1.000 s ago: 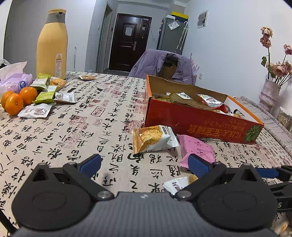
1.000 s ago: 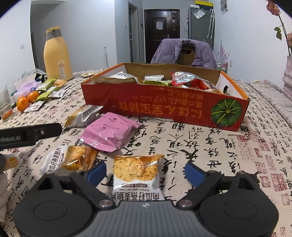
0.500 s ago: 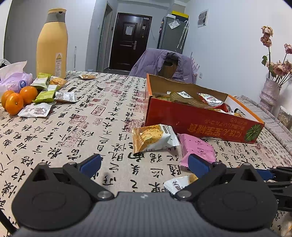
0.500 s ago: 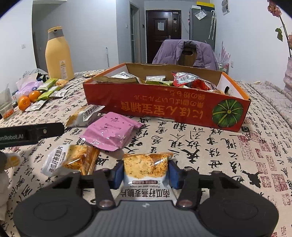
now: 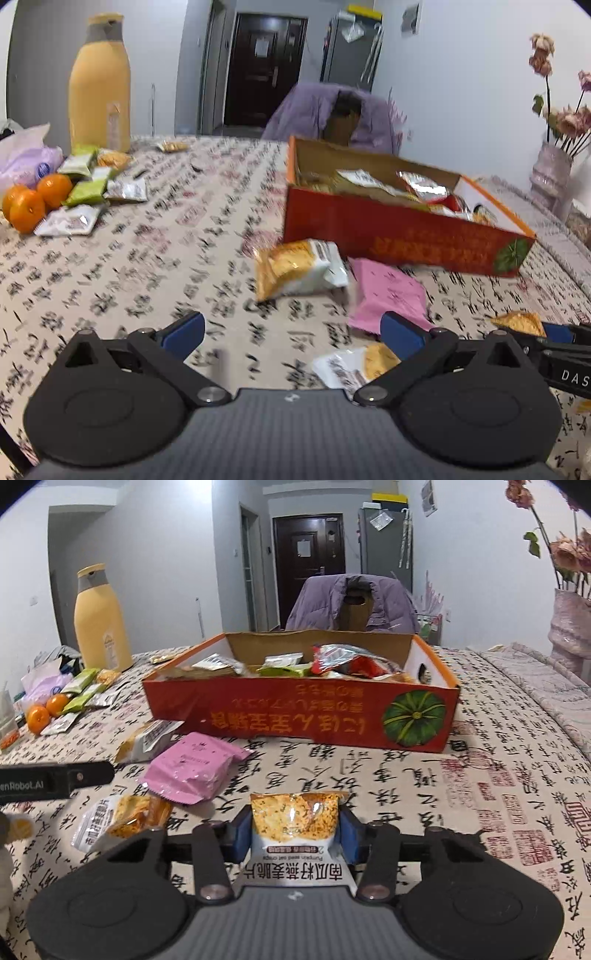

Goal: Organize snacks
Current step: 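Grasp a pumpkin-seed crisp packet with the right tool and lift it, then grasp a crisp packet with the left tool while the right tool carries its packet to the box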

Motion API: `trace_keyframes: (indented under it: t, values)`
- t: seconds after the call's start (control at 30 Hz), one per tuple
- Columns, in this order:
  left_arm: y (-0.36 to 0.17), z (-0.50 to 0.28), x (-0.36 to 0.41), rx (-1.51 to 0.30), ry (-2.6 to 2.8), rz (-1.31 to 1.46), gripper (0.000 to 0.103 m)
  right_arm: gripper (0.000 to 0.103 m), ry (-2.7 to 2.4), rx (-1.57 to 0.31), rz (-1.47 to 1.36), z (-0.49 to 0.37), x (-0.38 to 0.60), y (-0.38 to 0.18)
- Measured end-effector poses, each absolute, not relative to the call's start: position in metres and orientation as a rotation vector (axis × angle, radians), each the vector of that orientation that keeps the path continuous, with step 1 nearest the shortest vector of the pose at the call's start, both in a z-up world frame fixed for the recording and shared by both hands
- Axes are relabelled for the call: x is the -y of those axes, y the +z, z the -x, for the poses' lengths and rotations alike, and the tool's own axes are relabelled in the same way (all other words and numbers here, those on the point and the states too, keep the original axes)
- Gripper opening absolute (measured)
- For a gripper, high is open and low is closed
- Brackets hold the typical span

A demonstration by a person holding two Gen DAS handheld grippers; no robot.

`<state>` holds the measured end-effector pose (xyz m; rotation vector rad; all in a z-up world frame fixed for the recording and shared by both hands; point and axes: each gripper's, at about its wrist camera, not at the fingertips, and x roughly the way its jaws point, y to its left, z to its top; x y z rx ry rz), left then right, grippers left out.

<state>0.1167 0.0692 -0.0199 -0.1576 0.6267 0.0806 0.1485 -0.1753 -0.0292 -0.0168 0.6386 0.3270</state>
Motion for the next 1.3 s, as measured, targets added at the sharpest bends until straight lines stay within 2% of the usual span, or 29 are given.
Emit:
trace_keyframes:
  t: [0.47, 0.67, 0.77, 0.9, 1.0, 1.1, 1.3]
  values:
    - [-0.036, -0.134, -0.009, -0.761, 0.090, 0.085, 0.103, 0.046, 0.267, -0.618, -0.037, -0.147, 0.212, -0.032]
    - [-0.039, -0.129, -0.006, -0.756, 0.146, 0.064, 0.102, 0.046, 0.278, -0.619, -0.051, -0.145, 0.216, -0.034]
    - [-0.039, -0.125, -0.004, -0.744, 0.151, 0.046, 0.096, 0.046, 0.286, -0.621, -0.056, -0.144, 0.215, -0.036]
    - [-0.037, -0.120, -0.003, -0.723, 0.132, 0.036, 0.075, 0.046, 0.292, -0.621, -0.059, -0.143, 0.215, -0.036]
    - [-0.036, -0.116, -0.003, -0.712, 0.116, 0.035, 0.068, 0.046, 0.295, -0.619, -0.060, -0.141, 0.215, -0.036]
    - [-0.035, -0.112, -0.006, -0.701, 0.087, 0.042, 0.057, 0.046, 0.297, -0.616, -0.059, -0.139, 0.216, -0.035]
    - [-0.028, -0.102, -0.013, -0.658, 0.035, 0.063, 0.054, 0.047, 0.297, -0.603, -0.058, -0.136, 0.217, -0.031]
